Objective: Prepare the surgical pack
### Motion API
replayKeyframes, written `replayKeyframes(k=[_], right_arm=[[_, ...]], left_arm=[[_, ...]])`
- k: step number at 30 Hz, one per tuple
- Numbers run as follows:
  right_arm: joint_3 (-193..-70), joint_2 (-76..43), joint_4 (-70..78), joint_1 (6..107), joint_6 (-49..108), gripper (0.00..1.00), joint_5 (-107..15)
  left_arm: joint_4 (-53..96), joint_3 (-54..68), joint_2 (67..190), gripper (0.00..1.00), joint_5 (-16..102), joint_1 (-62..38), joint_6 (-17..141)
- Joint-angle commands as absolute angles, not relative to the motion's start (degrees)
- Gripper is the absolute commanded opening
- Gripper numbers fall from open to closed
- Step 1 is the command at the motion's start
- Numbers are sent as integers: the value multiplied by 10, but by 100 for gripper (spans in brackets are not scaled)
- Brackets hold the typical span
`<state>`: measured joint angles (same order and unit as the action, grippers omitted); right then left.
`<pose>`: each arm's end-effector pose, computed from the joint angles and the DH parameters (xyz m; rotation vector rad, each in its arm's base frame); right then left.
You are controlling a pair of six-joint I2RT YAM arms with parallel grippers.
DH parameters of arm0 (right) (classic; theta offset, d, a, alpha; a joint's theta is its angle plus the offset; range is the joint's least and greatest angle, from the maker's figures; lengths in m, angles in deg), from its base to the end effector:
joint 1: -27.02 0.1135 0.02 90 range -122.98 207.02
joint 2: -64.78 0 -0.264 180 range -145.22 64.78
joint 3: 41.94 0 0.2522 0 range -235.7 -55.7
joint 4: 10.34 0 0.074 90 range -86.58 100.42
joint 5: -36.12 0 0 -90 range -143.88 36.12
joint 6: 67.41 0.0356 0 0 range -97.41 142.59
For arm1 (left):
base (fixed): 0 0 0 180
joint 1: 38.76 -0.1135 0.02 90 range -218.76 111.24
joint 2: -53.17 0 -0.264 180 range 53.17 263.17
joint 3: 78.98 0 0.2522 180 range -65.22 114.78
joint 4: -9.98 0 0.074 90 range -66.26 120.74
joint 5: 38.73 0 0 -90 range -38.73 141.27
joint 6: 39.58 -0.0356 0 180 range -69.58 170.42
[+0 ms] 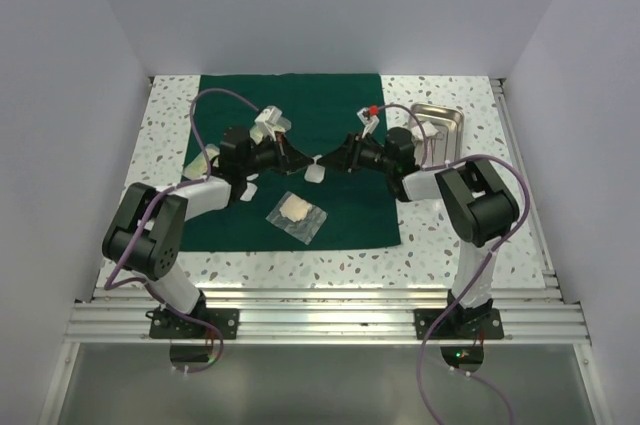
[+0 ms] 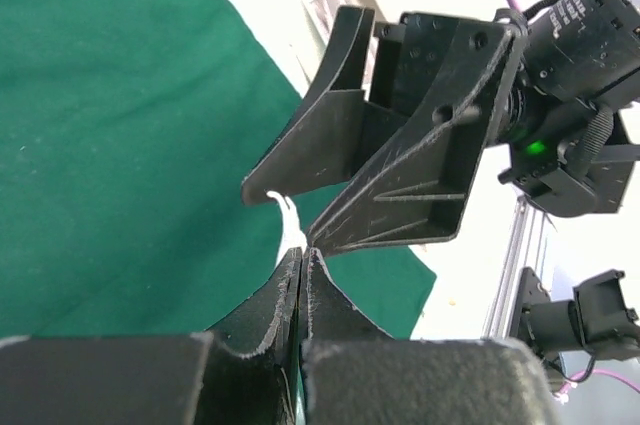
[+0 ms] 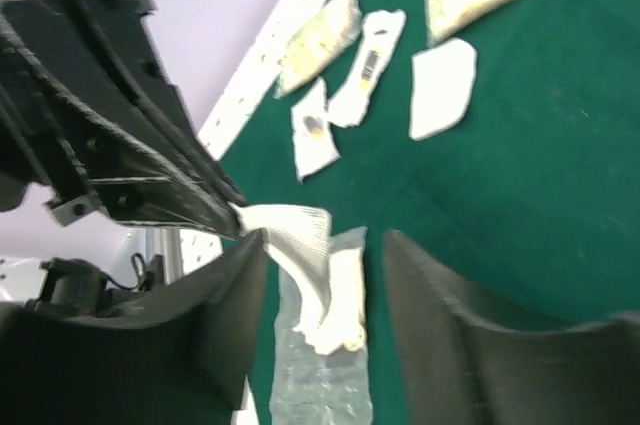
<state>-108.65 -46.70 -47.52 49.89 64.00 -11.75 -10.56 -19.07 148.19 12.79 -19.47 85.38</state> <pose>0.3549 0.1756 0.1683 -0.3084 1.8697 1.4220 0.3212 -0.1359 0.2058 0.2482 1.9457 -1.2559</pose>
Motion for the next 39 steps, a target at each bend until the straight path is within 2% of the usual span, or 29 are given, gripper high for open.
replayKeyframes(k=[1,2,4,5,6,7,9,10,11,12,15,16,18,23,26,29,34,39], right_arm=[[-1086,-476,-565,503,668,51,-85],[-1086,-476,-565,503,670,36,-84],[-1086,-475,-566,503,669,21,-85],[-1086,-475,-565,503,669,6,-85],[-1086,-474,-566,503,670,0,-84],[-1086,-473,-566,503,673,0,-84],[-1083,-467,-568,503,673,0,-84],[-1080,-465,-567,503,673,0,-89],[-1078,-456,-566,502,673,0,-91],[-1077,-453,-561,500,672,0,-94],[-1083,-429,-493,486,660,0,-121],[-1088,-421,-464,480,651,0,-134],[-1105,-388,-370,459,646,0,-181],[-1163,-323,-144,400,596,0,-312],[-1194,-315,-76,352,612,0,-351],[-1249,-337,-5,312,613,0,-385],[-1304,-388,32,271,619,0,-413],[-1380,-438,98,238,608,0,-444]], left_arm=[[-154,-192,1482,0,101,-193,868],[-155,-192,1482,0,100,-193,870],[-154,-192,1480,0,104,-193,867],[-148,-192,1480,0,107,-193,865],[-145,-192,1479,0,111,-193,864],[-141,-192,1477,0,121,-194,858],[-130,-192,1475,9,128,-193,854],[-124,-192,1472,22,143,-193,849],[-111,-192,1470,27,152,-193,844],[-104,-193,1467,40,176,-194,842],[-76,-206,1448,63,239,-200,835],[-66,-209,1436,78,258,-204,835],[-44,-217,1426,88,296,-210,832],[-14,-226,1405,92,354,-217,828],[2,-229,1396,100,403,-217,830],[38,-235,1372,100,472,-217,836],[35,-245,1359,100,502,-217,836],[64,-218,1402,100,531,-217,827]])
